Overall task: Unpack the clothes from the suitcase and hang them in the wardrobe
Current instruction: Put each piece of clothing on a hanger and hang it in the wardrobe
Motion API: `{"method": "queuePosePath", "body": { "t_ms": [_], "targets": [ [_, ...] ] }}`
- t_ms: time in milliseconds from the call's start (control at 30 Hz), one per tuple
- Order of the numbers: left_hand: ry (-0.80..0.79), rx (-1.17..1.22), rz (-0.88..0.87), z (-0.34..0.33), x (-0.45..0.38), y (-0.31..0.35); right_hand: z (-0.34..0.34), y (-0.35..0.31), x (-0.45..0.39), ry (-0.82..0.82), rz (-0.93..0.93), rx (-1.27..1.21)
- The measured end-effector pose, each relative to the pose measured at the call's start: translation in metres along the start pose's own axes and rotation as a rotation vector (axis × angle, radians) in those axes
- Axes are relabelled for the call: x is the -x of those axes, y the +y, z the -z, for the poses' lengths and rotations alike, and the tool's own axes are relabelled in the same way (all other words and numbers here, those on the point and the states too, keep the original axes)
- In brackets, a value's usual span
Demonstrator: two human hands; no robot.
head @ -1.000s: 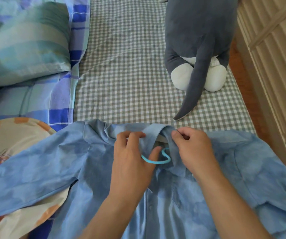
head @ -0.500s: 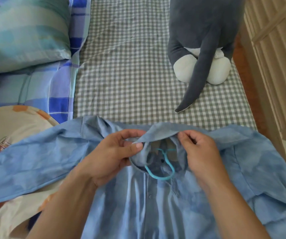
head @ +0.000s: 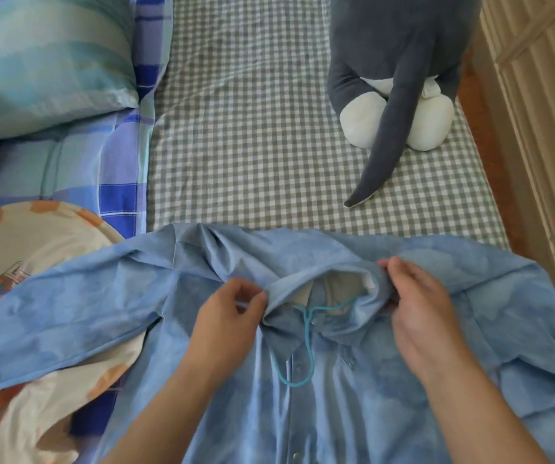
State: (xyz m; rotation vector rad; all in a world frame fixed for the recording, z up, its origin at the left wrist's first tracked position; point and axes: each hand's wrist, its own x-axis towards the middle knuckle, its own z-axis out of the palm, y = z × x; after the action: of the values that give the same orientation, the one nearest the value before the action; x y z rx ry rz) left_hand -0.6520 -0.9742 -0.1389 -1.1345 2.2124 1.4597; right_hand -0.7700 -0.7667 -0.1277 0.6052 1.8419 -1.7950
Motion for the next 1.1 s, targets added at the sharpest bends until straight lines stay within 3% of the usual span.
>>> {"method": "queuePosePath", "body": {
  "t_ms": [100, 200, 300, 333, 367, 433, 500, 633, 733, 800, 867, 967, 1033, 1100],
  "targets": [
    [-0.094, 0.305, 0.154, -0.014, 0.017, -0.030, 0.011, 0.036, 0.011, 0.026, 0.022, -0.006],
    [-0.042, 0.489, 0.213, -0.023, 0.023, -0.046, 0.022, 0.066, 0.024, 0.094, 0.033, 0.014],
    [-0.049, 0.684, 0.252, -0.027, 0.025, -0.045, 0.023, 0.075, 0.047, 0.335, 0.299, 0.370],
    [-0.052, 0.728, 0.249, -0.027, 0.023, -0.043, 0.019, 0.077, 0.059, 0.289, 0.438, 0.499],
    [-0.064, 0.771, 0.242, -0.027, 0.022, -0.041, 0.013, 0.081, 0.069, 0.141, 0.542, 0.629],
    [-0.102, 0.831, 0.237, -0.026, 0.022, -0.034, 0.002, 0.094, 0.085, -0.231, 0.649, 1.004],
    [-0.138, 0.847, 0.247, -0.022, 0.030, -0.023, 0.002, 0.107, 0.087, -0.396, 0.730, 1.273],
    [-0.147, 0.871, 0.222, 0.006, 0.061, 0.011, 0.012, 0.043, 0.104, -0.266, 0.761, 1.068],
    [-0.186, 0.973, 0.071, 0.041, 0.096, 0.055, 0.021, -0.050, 0.132, -0.081, 0.864, 0.813],
    [-0.229, 1.010, -0.061, 0.061, 0.128, 0.087, 0.026, -0.111, 0.152, -0.021, 0.931, 0.796],
    [-0.242, 0.890, -0.192, 0.076, 0.162, 0.113, 0.025, -0.161, 0.174, -0.080, 0.993, 0.840],
    [-0.175, 0.474, -0.355, 0.091, 0.203, 0.135, 0.011, -0.204, 0.213, -0.357, 1.055, 0.997],
    [0.070, 0.068, -0.369, 0.107, 0.220, 0.134, 0.005, -0.219, 0.238, -0.365, 1.141, 0.983],
    [0.396, -0.310, -0.414, 0.129, 0.239, 0.126, 0.006, -0.232, 0.260, -0.260, 1.195, 0.790]
  ]
}}
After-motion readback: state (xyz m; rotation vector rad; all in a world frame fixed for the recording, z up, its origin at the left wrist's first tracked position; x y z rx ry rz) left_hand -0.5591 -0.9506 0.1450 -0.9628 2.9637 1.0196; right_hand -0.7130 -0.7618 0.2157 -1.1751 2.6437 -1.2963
